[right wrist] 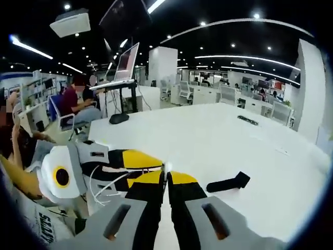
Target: Peel open the Velcro strap on the desktop, arrange the wired earphones neatly onto it, and close the Velcro strap to secure them.
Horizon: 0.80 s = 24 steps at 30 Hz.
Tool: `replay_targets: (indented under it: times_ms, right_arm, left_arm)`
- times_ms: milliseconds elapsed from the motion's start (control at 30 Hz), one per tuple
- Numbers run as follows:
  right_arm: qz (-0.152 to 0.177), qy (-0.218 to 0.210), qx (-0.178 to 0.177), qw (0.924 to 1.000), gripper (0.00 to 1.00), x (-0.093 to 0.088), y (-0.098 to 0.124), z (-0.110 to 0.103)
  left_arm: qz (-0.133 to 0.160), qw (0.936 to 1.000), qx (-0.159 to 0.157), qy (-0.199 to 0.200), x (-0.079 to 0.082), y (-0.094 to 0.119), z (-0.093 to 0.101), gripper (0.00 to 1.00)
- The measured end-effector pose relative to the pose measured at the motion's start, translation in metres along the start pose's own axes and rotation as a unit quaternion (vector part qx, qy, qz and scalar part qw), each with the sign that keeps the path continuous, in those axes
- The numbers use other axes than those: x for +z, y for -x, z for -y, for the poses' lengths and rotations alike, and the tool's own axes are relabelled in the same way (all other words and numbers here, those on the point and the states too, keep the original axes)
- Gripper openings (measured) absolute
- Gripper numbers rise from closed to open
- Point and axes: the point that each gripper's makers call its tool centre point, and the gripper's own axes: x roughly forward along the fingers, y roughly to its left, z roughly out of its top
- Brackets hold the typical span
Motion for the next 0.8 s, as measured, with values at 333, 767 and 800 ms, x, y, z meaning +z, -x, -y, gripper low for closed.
replay_targets:
  times_ms: [333,767,800]
  right_arm:
    - [-0.028,0.086,-0.019,0.9958,0.06,0.0007,-0.0021,-0.0032]
    - [-0.015,0.08,0.005,0.9967,0.06,0.0032,-0.0008,-0.0064]
    - [-0.012,0.079,0.005,0.9968,0.06,0.0036,-0.0003,-0.0066]
  left_arm:
    - [-0.005,1.0,0.001,-0.004,-0.0031,-0.0015,-0.0003,0.1]
    - [-0.006,0.9999,-0.003,-0.01,-0.002,-0.0007,0.0013,0.08]
    - [-0.007,0.9999,-0.003,-0.011,-0.0021,-0.0006,0.0012,0.08]
